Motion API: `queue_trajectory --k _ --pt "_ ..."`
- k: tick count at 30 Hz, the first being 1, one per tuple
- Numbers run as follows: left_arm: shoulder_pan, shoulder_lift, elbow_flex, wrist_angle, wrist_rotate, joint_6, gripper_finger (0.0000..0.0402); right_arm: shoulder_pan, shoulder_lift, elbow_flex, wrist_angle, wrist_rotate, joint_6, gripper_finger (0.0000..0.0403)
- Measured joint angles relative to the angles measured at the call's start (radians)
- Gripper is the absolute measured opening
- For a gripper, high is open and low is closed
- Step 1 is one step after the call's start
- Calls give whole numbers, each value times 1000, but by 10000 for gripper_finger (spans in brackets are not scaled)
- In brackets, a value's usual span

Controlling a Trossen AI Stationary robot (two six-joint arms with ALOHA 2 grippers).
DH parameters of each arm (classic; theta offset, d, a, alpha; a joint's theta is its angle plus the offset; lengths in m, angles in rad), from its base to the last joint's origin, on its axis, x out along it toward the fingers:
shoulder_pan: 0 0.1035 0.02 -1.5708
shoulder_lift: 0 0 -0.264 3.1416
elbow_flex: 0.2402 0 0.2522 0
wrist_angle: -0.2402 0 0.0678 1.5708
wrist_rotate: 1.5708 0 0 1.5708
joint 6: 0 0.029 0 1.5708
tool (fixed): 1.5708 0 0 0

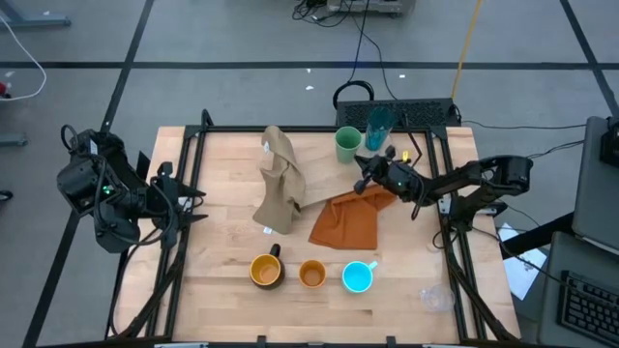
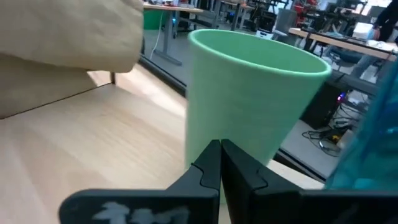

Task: Stack small to large cups/mugs on shelf
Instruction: Put the green cup on the shelf, then put the black mug on the shelf

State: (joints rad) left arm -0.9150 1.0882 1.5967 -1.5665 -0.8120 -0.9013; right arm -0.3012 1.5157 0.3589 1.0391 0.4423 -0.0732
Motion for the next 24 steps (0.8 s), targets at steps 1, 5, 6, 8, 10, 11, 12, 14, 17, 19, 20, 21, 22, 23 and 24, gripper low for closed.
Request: queue_trajectory --k 1,5,6,8,10,11,12,14,17,19,20,21,22,23,24 --pt "0 0 0 0 0 -2 241 12 -5 -3 -1 1 -1 0" --pt "0 0 0 0 9 -25 241 98 -54 -26 -67 48 -21 0" --pt "0 0 0 0 10 -27 241 129 -79 -29 -97 81 -28 0" --pt "0 0 0 1 11 -27 241 206 -148 -41 -155 149 -45 0" --pt "0 0 0 0 19 -23 241 289 -233 -46 -210 187 -51 0" --pt "0 0 0 -1 20 -17 241 327 -279 -47 -234 189 -52 0" --pt "0 0 0 -1 20 -10 241 366 -329 -47 -258 189 -58 0" --pt "0 0 0 -3 12 2 241 446 -431 -47 -282 189 -88 0" --pt "0 -2 0 -3 -5 2 241 572 -574 -47 -336 189 -181 0" --pt "6 -4 0 -3 -8 11 241 653 -663 -47 -375 190 -242 0" --pt "10 -5 0 -4 -12 19 241 689 -708 -47 -385 196 -259 2" --pt "12 -5 0 -4 -19 29 241 723 -749 -47 -388 211 -268 5" --pt "12 -4 0 -4 -31 42 241 754 -792 -47 -393 215 -277 11" --pt "11 -5 0 -4 -41 57 241 786 -834 -47 -395 218 -286 20" --pt "9 -9 0 -4 -54 67 241 816 -874 -47 -398 217 -290 31"
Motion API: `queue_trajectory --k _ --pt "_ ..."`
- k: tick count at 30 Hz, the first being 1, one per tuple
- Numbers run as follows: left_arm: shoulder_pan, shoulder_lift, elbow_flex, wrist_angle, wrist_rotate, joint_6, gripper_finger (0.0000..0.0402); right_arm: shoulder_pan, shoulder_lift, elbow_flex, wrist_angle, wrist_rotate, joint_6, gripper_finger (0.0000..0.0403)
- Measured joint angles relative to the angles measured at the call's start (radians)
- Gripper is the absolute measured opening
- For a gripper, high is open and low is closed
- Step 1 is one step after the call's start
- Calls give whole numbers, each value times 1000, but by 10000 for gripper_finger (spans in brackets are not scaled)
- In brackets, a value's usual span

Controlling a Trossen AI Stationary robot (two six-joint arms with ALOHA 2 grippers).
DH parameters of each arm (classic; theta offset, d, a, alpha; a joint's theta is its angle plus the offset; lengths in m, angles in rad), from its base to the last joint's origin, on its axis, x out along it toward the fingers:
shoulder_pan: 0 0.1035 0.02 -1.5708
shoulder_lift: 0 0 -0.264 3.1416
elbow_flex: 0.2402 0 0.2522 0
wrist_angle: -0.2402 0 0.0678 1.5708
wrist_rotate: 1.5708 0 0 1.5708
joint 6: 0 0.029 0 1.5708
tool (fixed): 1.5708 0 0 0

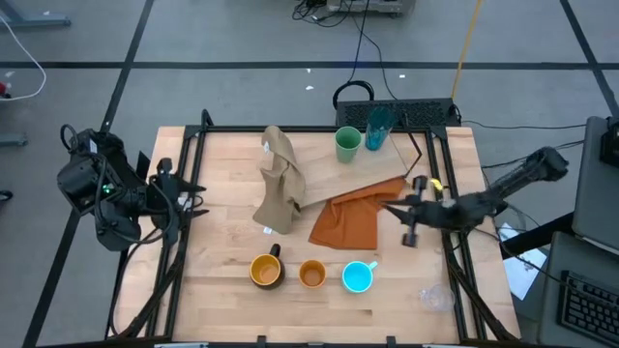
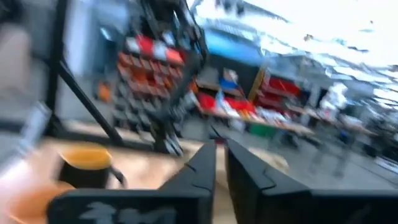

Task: Stack small to large cups/mugs on shelf
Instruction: Put the black mug on the shelf

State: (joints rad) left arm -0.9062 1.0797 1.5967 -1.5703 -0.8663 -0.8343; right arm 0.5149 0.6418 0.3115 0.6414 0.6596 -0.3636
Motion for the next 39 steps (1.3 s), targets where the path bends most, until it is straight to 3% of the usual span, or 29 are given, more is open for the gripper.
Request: queue_trajectory --k 4,9,11,14,19,24,30,39 --pt "-12 -30 0 -1 -23 2 241 115 -143 7 -98 86 9 102" --pt "-15 -78 0 0 18 -7 241 279 -247 57 -252 474 -159 207" --pt "-15 -106 -8 0 45 -15 241 349 -270 87 -240 556 -254 239" --pt "-15 -167 -54 0 54 -26 241 455 -285 135 -195 636 -351 271" --pt "-14 -306 -159 -1 55 -39 241 622 -286 207 -111 907 -552 284" --pt "17 -423 -167 -4 70 23 241 711 -284 284 19 894 -622 275" --pt "140 -478 -130 0 94 189 241 739 -269 443 -221 882 -627 266" --pt "393 -479 -124 -1 258 299 241 728 -277 603 -386 891 -615 266"
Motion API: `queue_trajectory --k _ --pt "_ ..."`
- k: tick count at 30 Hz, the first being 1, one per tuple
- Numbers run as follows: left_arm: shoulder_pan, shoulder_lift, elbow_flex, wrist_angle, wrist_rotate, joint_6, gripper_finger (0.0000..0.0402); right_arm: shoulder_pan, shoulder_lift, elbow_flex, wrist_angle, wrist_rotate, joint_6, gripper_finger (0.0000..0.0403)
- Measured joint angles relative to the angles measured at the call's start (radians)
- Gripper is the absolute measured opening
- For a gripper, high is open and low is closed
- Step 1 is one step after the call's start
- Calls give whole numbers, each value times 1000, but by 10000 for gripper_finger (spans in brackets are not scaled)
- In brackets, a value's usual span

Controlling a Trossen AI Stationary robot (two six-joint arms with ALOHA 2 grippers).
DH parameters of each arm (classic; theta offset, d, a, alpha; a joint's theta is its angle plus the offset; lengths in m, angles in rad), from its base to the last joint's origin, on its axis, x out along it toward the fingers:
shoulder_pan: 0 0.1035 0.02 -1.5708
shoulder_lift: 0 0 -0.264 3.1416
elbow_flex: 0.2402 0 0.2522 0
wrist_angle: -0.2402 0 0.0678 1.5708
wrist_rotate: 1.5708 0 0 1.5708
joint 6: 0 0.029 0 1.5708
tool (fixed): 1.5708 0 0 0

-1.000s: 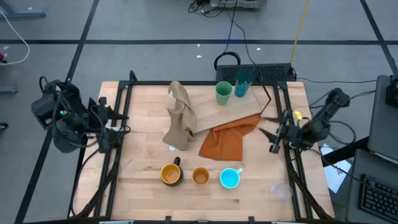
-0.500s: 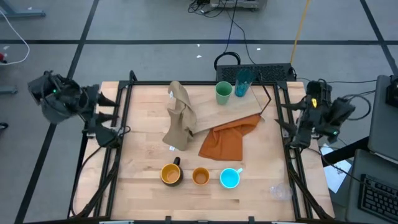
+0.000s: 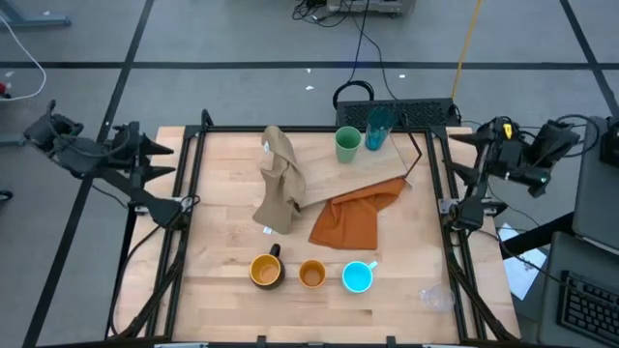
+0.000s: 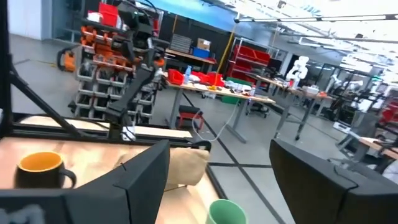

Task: Stack small to large cups/mugs on shelf
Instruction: Put the black mug on the shelf

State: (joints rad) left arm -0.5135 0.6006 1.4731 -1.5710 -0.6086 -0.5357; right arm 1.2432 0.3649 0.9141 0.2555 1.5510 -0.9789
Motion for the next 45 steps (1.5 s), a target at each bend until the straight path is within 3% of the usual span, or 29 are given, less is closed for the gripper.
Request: queue_trajectory --k 2,4,9,15,18,21,27,32,37,42,45 --pt "46 0 0 1 26 28 241 -13 -2 1 -7 -19 34 265" --pt "81 0 0 10 41 59 241 -7 -4 -10 -2 -111 86 265" --pt "125 0 0 100 63 144 241 42 6 -101 -33 -455 243 265" --pt "134 2 0 202 112 186 241 95 28 -173 -246 -685 749 265" --pt "134 8 0 223 112 178 241 100 84 -237 -211 -795 931 265" --pt "134 8 0 254 112 155 241 89 159 -313 -66 -875 930 265" --pt "134 26 0 293 113 111 241 47 325 -448 346 -877 683 265" --pt "134 51 0 288 151 81 241 -98 444 -557 634 -875 645 265" --pt "134 70 0 288 156 107 241 -363 499 -631 764 -899 584 265" --pt "134 76 0 279 157 119 241 -666 388 -683 754 -1002 564 265" --pt "134 72 0 251 157 119 241 -798 231 -717 650 -995 545 265"
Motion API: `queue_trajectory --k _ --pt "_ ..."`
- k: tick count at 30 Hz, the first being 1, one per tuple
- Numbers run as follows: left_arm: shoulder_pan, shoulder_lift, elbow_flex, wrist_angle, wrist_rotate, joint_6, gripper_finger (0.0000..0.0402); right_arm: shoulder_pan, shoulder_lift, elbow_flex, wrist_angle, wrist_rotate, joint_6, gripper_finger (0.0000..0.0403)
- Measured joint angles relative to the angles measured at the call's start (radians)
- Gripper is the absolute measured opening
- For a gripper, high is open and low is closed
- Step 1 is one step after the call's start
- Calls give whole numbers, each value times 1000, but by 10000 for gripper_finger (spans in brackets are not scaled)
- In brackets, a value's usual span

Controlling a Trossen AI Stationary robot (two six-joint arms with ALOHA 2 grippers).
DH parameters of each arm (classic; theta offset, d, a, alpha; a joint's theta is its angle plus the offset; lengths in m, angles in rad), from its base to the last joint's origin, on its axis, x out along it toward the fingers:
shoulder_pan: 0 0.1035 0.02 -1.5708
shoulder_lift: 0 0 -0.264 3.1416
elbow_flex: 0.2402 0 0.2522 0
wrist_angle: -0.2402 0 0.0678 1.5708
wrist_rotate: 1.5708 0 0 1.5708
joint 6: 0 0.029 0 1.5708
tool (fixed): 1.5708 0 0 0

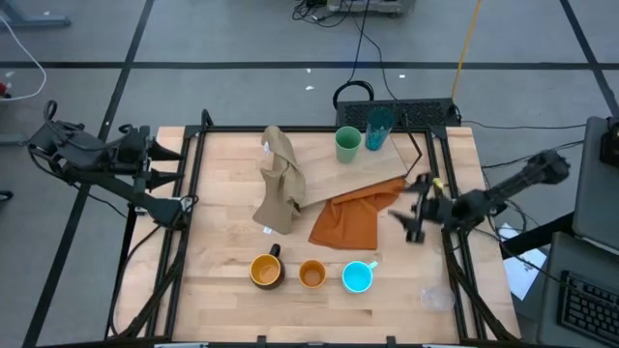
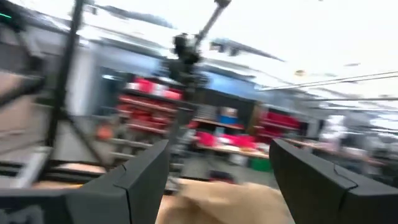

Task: Stack small to large cups/mugs on shelf
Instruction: Put the black mug on the shelf

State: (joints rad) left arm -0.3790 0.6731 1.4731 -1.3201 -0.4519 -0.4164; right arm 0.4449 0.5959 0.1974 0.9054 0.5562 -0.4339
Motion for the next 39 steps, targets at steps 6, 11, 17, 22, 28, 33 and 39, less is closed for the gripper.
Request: queue_trajectory --k 6,11,17,22,28,33,39 --pt "0 -1 0 -35 -3 -5 241 -103 -489 30 -534 122 30 265" --pt "0 -2 -2 -47 -49 -4 241 -98 -562 168 -927 127 186 265" --pt "0 -32 -3 -104 -170 27 241 -83 -415 254 -861 74 122 265" --pt "1 -162 -11 -143 -185 14 241 -84 -390 267 -865 115 129 265" --pt "114 -374 -136 -139 -117 63 241 -83 -396 267 -864 123 158 265" --pt "329 -570 -237 -121 50 122 241 -83 -397 267 -848 123 177 265" --pt "609 -664 -337 -32 265 223 241 -83 -394 267 -808 123 156 265"
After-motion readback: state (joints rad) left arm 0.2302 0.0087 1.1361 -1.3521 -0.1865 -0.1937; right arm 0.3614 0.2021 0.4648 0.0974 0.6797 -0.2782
